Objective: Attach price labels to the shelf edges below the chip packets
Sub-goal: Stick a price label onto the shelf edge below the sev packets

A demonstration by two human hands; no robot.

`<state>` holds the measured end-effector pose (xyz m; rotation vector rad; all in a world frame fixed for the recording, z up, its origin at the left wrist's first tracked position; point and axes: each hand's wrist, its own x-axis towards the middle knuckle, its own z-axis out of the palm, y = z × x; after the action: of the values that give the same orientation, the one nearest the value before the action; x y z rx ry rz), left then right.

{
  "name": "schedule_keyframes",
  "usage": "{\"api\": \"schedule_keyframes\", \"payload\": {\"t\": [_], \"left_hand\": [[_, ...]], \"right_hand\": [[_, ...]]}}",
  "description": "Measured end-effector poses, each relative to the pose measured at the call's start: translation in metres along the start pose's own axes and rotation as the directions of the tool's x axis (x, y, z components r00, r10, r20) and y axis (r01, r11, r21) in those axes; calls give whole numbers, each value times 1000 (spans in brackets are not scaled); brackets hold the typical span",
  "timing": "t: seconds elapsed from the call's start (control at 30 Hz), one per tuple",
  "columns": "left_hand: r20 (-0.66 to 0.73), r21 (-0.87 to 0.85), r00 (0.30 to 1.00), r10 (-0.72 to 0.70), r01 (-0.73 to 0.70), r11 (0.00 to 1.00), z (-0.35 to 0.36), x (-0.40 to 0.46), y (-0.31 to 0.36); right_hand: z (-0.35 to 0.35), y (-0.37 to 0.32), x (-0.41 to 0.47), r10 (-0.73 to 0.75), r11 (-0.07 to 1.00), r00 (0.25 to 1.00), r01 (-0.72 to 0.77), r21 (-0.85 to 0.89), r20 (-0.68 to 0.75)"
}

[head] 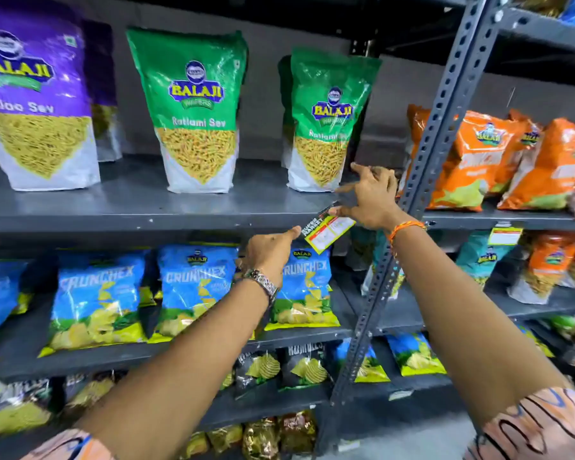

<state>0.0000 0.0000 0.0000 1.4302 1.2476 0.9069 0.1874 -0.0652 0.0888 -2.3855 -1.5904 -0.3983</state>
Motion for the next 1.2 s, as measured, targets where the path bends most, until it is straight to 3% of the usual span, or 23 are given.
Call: {"api": "schedule_keyframes", "payload": {"t": [0.17, 0.37, 0.53, 0.73, 1.03, 1.2], "left_hand": [[135, -260, 991, -2, 38, 965, 44, 41, -24], [-18, -225, 998, -64, 58, 973, 46, 8, 1], [-131, -178, 991, 7, -31, 984, 56, 10, -6], [-249, 90, 967, 51, -29, 996, 53, 10, -1], [-341, 278, 933, 115, -16, 960, 47, 4, 14], [-382, 485, 863, 330, -117, 867, 47, -11, 18]], "right_hand": [[8, 6, 8, -59, 998, 998, 59, -12, -9], [19, 17, 17, -126, 988, 985, 135, 70, -116], [24, 20, 17, -142, 969, 974, 173, 176, -178], [28, 17, 10, -107, 969, 965, 155, 191, -241], [52, 12, -17, 87, 962, 923, 20, 272, -375], [73, 13, -37, 282, 862, 886, -65, 504, -368]]}}
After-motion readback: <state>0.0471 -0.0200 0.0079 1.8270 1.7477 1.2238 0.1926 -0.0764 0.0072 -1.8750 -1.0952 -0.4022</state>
